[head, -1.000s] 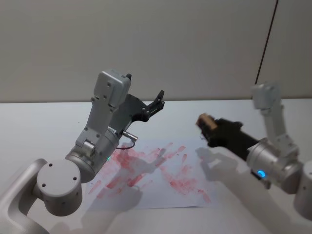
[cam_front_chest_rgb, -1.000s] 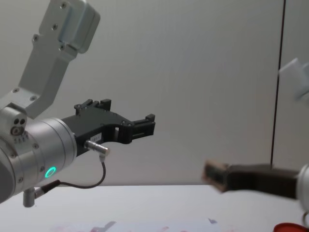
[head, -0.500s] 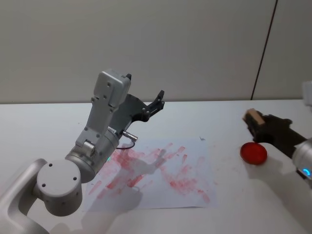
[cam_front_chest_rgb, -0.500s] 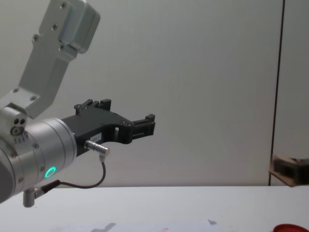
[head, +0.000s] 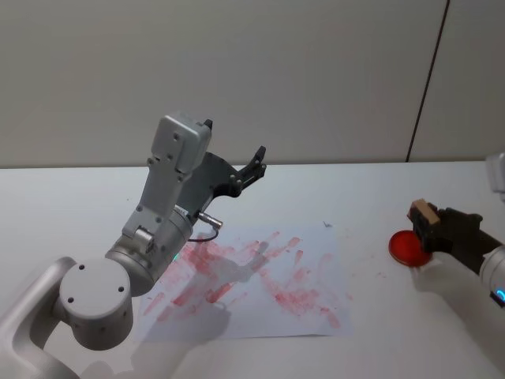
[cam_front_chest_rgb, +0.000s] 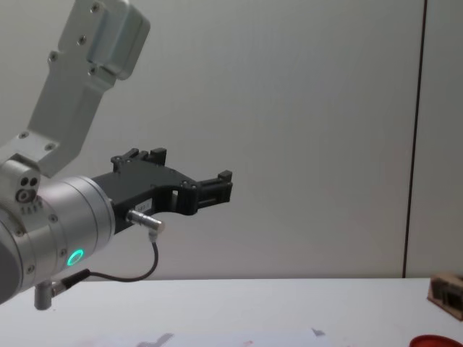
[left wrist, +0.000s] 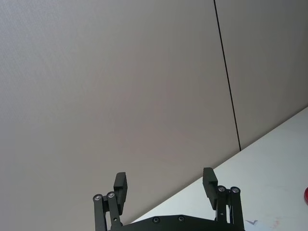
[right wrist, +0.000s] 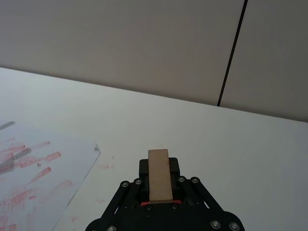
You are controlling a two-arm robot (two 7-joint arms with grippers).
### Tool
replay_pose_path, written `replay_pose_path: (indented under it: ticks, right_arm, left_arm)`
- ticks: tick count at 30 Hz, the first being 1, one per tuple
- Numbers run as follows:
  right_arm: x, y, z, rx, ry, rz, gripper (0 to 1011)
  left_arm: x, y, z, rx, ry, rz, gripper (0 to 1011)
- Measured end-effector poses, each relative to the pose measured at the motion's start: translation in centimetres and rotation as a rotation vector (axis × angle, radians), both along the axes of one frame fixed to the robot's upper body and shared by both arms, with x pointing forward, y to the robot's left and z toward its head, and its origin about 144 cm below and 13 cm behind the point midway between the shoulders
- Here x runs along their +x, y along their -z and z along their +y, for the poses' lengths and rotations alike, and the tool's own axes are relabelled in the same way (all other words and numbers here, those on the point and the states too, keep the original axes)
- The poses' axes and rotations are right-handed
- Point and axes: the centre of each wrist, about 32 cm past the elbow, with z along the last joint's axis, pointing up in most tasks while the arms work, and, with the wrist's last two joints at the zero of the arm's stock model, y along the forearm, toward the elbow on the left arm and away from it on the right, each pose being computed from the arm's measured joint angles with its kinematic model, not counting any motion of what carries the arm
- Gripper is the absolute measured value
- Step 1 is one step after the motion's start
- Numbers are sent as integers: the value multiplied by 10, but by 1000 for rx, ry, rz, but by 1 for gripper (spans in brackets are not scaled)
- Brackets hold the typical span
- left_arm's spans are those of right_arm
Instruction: Use the one hand to pick up the stamp and affix it onto the A4 paper.
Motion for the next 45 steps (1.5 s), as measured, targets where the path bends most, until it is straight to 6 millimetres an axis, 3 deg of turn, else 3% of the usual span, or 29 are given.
replay_pose_path:
  ticks: [23, 34, 45]
  right_arm:
    - [7, 27, 4, -103, 5, 55, 243]
    - [8, 32, 4, -123, 13, 58, 624]
    - [8, 34, 4, -131, 15, 60, 917]
  left_arm:
    - [0, 0, 0, 0, 0, 0, 1001]
    - [0, 0, 0, 0, 0, 0, 1001]
    - [0, 0, 0, 0, 0, 0, 1001]
